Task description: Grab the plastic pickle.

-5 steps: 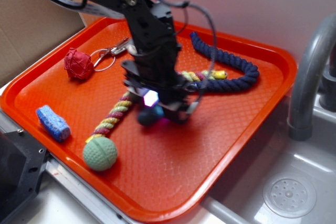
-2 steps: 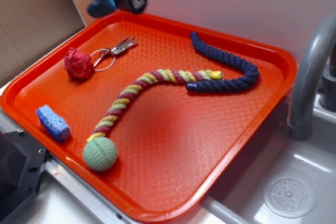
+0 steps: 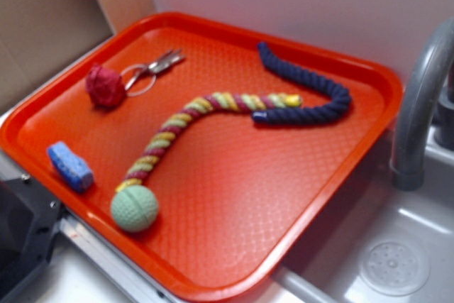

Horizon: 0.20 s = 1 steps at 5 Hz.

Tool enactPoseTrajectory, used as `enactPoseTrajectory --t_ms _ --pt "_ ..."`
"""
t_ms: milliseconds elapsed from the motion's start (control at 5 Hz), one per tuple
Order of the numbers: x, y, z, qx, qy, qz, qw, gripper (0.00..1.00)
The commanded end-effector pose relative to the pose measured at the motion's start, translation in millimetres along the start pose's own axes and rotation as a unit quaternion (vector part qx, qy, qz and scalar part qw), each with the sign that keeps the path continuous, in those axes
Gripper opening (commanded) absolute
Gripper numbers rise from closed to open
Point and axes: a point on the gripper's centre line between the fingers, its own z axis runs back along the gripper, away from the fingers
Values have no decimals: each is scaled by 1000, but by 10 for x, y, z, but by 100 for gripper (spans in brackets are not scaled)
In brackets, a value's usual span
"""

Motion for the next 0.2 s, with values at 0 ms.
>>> enactPoseTrajectory --t_ms 0 --pt "172 95 119 -8 -22 -6 1000 0"
